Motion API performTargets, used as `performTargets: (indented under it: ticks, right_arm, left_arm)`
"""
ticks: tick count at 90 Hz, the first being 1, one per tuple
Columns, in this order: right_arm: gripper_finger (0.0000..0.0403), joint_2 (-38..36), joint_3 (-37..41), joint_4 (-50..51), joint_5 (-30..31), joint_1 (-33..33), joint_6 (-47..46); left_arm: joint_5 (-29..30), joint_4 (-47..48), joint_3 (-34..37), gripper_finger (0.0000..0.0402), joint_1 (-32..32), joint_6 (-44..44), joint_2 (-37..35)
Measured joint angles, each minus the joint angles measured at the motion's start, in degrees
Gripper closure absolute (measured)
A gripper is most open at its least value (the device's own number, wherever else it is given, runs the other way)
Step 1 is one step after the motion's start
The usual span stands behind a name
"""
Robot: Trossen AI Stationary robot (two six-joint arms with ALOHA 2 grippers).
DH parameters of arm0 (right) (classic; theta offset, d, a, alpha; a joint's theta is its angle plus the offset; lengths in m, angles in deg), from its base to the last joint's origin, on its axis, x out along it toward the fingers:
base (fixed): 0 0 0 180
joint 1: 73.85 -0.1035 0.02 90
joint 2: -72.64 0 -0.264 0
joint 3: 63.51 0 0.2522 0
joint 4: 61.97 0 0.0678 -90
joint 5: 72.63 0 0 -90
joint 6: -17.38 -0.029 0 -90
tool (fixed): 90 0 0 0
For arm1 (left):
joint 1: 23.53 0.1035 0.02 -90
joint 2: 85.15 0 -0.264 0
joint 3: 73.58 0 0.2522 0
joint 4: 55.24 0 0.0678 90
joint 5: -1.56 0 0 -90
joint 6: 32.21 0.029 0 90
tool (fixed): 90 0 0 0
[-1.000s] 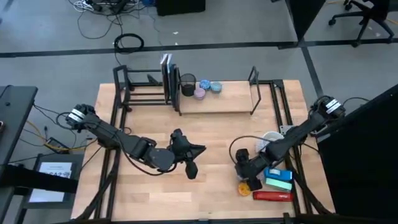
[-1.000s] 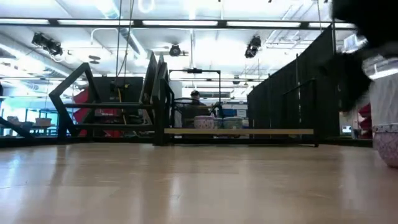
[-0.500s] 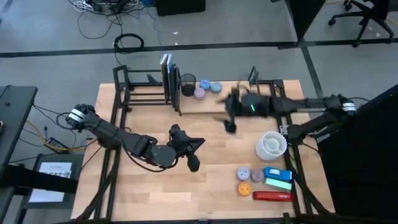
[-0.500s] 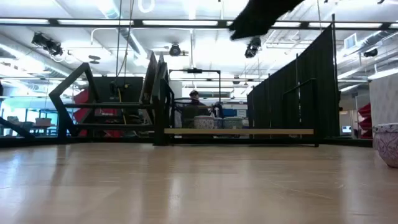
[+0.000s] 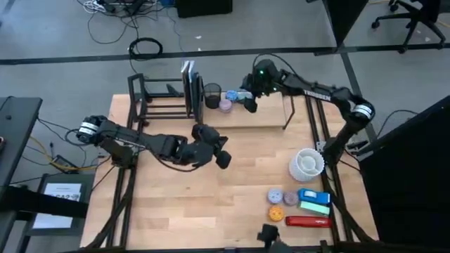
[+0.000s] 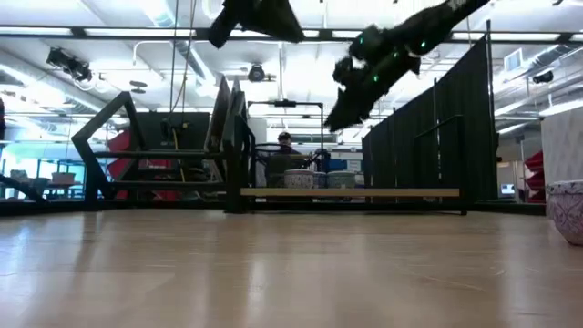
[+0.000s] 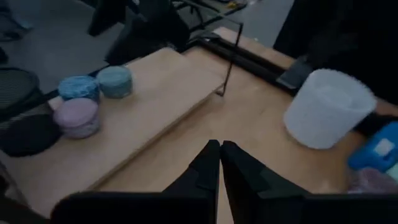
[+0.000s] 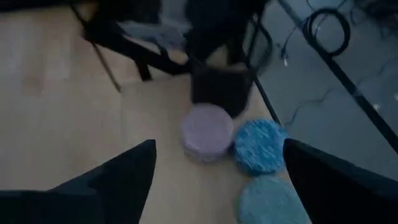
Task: Stock shelves
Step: Remove the green scented candle from the shelf
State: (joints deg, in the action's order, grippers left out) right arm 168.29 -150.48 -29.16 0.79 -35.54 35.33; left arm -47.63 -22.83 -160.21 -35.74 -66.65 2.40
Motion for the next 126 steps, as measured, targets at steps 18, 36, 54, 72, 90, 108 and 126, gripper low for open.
performTargets:
  ticks: [18,36,54,72,90,108,126]
  right_arm:
    - [0.0024,3.63,0.00,0.47,1.06,1.48,0.75]
    - [0.0009,7.39,0.00,-3.65,7.68,1.46,1.71]
    - [0.0007,10.72,0.00,-8.18,10.99,2.01,2.17]
    - [0.0008,13.54,0.00,-6.15,12.52,2.92,2.06]
    - [0.0040,13.97,-0.01,-2.71,12.75,2.90,2.08]
    - [0.0113,13.91,-0.04,-0.26,12.46,2.67,2.04]
    - [0.0141,12.04,-0.07,4.90,12.70,2.21,1.93]
  left_arm:
    - [-4.40,0.47,0.00,0.0400,1.01,4.46,0.00]
    - [-5.07,0.59,0.00,0.0385,0.65,5.31,0.00]
    - [-5.46,0.55,0.00,0.0369,0.42,5.31,0.00]
    - [-5.79,0.46,0.00,0.0364,0.42,5.29,0.00]
    - [-5.81,0.50,0.00,0.0364,0.43,5.29,0.00]
    - [-5.81,0.50,0.00,0.0364,0.44,5.29,0.00]
    - [-5.81,0.56,0.00,0.0364,0.44,5.27,0.00]
